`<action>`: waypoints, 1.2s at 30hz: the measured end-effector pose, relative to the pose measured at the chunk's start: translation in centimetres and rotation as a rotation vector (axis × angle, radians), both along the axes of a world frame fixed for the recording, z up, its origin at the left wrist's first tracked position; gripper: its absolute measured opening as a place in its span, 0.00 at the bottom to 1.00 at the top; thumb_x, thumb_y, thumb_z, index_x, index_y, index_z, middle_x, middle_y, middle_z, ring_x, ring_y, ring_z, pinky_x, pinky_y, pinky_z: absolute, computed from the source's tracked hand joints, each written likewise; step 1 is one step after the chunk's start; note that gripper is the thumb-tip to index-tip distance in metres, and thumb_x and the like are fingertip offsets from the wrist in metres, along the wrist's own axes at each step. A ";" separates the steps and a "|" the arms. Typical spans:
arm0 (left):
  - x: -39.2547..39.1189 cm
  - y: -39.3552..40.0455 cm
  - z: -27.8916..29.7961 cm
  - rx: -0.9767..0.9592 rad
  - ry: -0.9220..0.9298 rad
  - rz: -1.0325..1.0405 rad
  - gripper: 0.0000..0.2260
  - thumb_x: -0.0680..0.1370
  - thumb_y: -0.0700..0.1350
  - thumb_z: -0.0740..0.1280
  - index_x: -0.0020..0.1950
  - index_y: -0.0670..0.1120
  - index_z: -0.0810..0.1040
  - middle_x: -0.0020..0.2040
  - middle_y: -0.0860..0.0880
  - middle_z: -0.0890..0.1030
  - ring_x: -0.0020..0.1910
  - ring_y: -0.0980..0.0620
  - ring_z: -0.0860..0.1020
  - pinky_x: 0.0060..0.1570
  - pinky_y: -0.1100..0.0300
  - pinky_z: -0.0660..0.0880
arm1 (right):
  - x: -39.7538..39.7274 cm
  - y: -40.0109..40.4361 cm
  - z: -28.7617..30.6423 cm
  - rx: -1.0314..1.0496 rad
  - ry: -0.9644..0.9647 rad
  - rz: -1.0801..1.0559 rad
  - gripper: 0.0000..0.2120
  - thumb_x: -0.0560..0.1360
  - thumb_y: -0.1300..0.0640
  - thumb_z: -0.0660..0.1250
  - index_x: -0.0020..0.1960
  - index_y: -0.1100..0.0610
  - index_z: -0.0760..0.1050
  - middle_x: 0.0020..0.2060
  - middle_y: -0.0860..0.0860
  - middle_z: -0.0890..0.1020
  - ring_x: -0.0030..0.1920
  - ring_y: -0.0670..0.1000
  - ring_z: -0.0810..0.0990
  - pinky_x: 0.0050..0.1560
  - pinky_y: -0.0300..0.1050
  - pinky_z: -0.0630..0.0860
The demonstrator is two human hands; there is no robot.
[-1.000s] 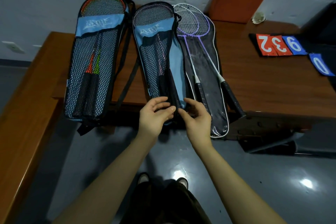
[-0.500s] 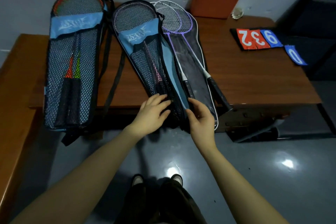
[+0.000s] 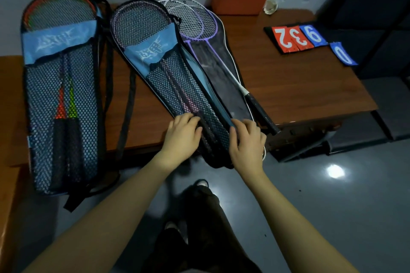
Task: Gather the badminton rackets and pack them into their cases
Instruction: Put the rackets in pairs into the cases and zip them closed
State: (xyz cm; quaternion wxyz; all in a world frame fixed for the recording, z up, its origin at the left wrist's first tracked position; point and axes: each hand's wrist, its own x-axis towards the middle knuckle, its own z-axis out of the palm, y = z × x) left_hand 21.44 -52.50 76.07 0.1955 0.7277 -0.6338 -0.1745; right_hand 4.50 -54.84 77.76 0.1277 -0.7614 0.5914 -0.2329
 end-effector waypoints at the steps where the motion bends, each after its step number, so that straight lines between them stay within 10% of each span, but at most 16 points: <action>1: 0.6 -0.7 0.2 -0.017 -0.022 0.005 0.18 0.80 0.48 0.57 0.68 0.45 0.68 0.66 0.46 0.70 0.65 0.46 0.65 0.63 0.53 0.60 | 0.8 -1.0 0.0 0.001 0.005 0.021 0.14 0.77 0.53 0.57 0.58 0.55 0.75 0.52 0.53 0.76 0.52 0.55 0.75 0.54 0.49 0.62; 23: 16.6 -21.2 3.3 0.172 0.145 0.260 0.19 0.79 0.49 0.58 0.69 0.45 0.67 0.67 0.47 0.69 0.67 0.47 0.66 0.67 0.46 0.62 | 21.2 -24.7 -2.1 0.275 0.224 0.278 0.17 0.76 0.54 0.60 0.64 0.57 0.67 0.54 0.54 0.80 0.55 0.56 0.77 0.54 0.50 0.62; 30: 18.1 -25.1 1.8 0.151 0.283 0.313 0.23 0.78 0.55 0.59 0.68 0.43 0.67 0.63 0.42 0.72 0.61 0.44 0.73 0.60 0.46 0.71 | 21.0 -24.3 -0.3 0.424 -0.406 0.181 0.17 0.71 0.64 0.69 0.59 0.59 0.77 0.49 0.53 0.82 0.47 0.50 0.80 0.55 0.44 0.75; 36: 18.2 -26.9 3.7 0.016 0.533 0.405 0.14 0.75 0.48 0.67 0.59 0.44 0.75 0.50 0.46 0.80 0.46 0.49 0.79 0.50 0.52 0.77 | 20.9 -25.4 1.8 0.564 -0.549 0.216 0.15 0.70 0.65 0.71 0.56 0.58 0.79 0.44 0.53 0.81 0.43 0.46 0.77 0.46 0.30 0.72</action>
